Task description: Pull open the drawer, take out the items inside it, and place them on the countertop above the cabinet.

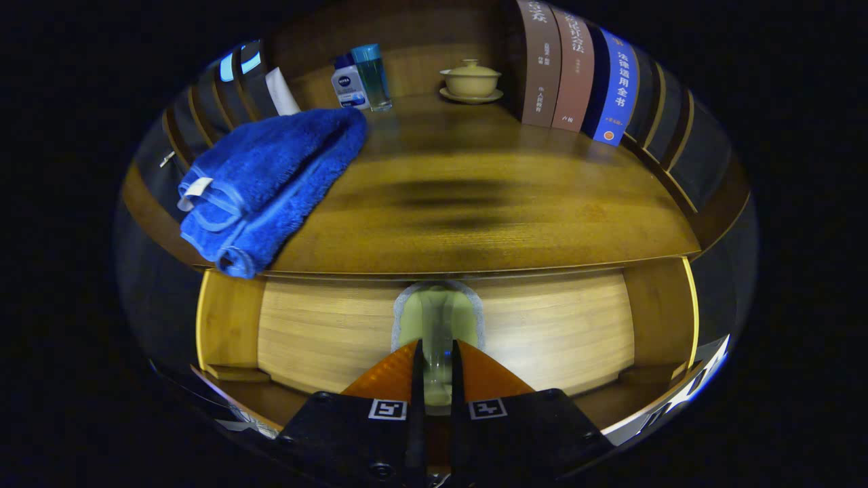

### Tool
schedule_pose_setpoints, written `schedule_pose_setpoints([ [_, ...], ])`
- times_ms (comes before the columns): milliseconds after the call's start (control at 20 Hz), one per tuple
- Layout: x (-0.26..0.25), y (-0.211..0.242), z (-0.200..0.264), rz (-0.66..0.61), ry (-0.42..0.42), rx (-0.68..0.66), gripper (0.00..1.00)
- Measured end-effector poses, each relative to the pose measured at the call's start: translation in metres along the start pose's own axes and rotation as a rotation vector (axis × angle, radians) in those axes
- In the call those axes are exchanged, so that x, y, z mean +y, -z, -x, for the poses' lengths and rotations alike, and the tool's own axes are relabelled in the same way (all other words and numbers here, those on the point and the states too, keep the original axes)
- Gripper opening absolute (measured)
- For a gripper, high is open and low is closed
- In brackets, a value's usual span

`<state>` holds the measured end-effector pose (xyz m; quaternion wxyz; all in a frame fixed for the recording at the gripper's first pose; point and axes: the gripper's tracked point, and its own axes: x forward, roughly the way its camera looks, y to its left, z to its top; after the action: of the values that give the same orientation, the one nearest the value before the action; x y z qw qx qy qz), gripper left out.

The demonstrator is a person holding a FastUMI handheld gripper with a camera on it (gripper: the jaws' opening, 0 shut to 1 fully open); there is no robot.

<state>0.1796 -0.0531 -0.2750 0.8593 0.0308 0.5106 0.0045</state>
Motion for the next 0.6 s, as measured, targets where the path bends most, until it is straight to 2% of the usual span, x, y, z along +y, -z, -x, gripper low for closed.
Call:
schedule_pose_setpoints([
  [300,0.007,-0.011,0.053,0.0,-0.043,-0.038,0.18],
  [600,0.01,-0.037,0.079,-0.005,-0.055,-0.041,0.18],
])
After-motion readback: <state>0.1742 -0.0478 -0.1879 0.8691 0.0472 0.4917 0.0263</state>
